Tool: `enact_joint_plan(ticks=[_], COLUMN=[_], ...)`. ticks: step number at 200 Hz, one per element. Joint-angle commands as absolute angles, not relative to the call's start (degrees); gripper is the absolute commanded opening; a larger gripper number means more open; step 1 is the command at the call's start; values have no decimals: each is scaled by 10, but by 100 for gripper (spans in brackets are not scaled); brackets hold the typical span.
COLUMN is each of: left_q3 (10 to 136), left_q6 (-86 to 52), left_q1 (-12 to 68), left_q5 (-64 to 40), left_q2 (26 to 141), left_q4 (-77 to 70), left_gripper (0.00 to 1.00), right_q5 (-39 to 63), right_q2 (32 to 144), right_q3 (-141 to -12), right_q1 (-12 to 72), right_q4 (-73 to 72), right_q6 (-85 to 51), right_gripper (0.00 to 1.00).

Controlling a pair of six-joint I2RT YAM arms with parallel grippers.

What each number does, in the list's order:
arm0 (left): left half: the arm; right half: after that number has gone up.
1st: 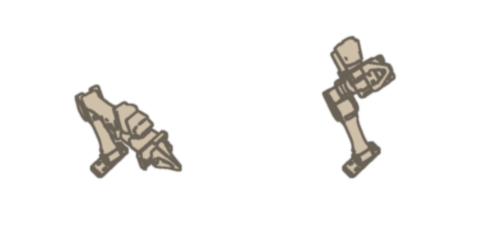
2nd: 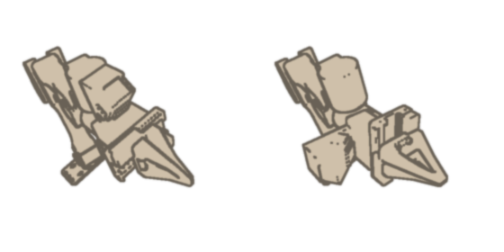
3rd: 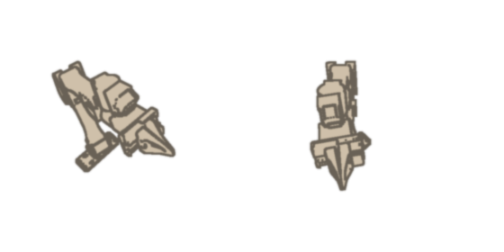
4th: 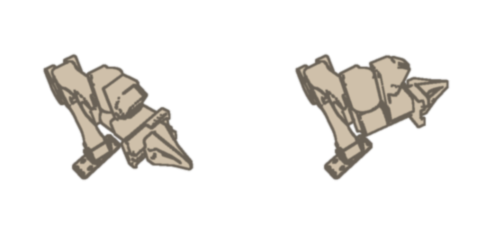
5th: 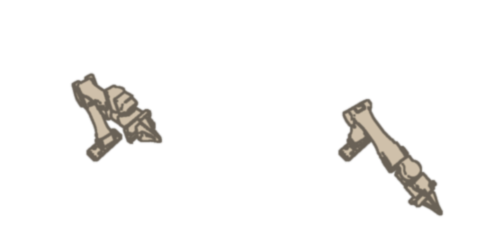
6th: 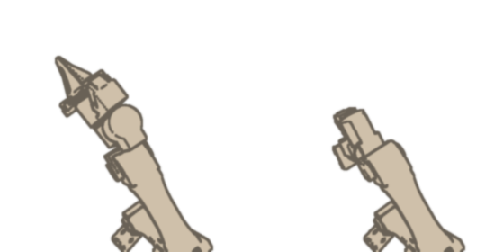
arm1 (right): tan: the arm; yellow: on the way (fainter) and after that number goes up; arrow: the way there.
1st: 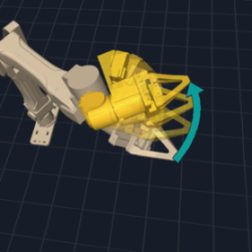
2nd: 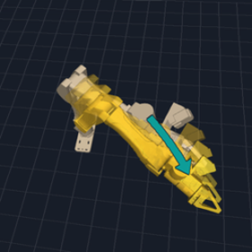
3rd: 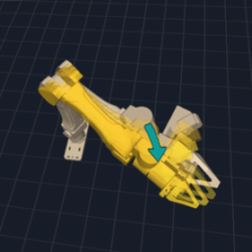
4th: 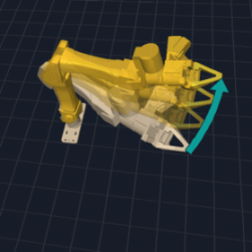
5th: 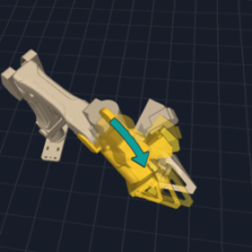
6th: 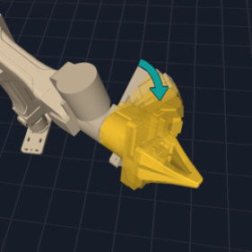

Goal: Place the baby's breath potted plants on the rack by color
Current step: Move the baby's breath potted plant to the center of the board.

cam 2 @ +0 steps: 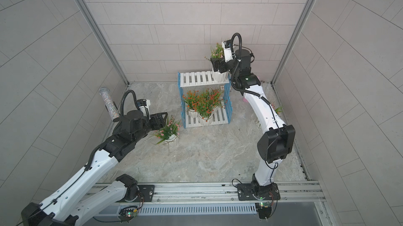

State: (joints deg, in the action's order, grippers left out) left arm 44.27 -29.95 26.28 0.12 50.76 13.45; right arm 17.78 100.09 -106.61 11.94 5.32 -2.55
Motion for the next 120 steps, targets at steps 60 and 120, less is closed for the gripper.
enact_joint_plan(ticks=[60,120], left_q3=[439,440], left_q6=[-292,-291], left_q1=[265,265], left_q5=[11,8], left_q2=[514,518], left_q4=[120,110], left_gripper=[73,73], right_q5=[203,134], right_q2=[873,742], right_q3=[-1056,-933], right_q1=[118,56], right_q4=[-15,7], right_q6=[-60,-108], right_gripper=[99,99])
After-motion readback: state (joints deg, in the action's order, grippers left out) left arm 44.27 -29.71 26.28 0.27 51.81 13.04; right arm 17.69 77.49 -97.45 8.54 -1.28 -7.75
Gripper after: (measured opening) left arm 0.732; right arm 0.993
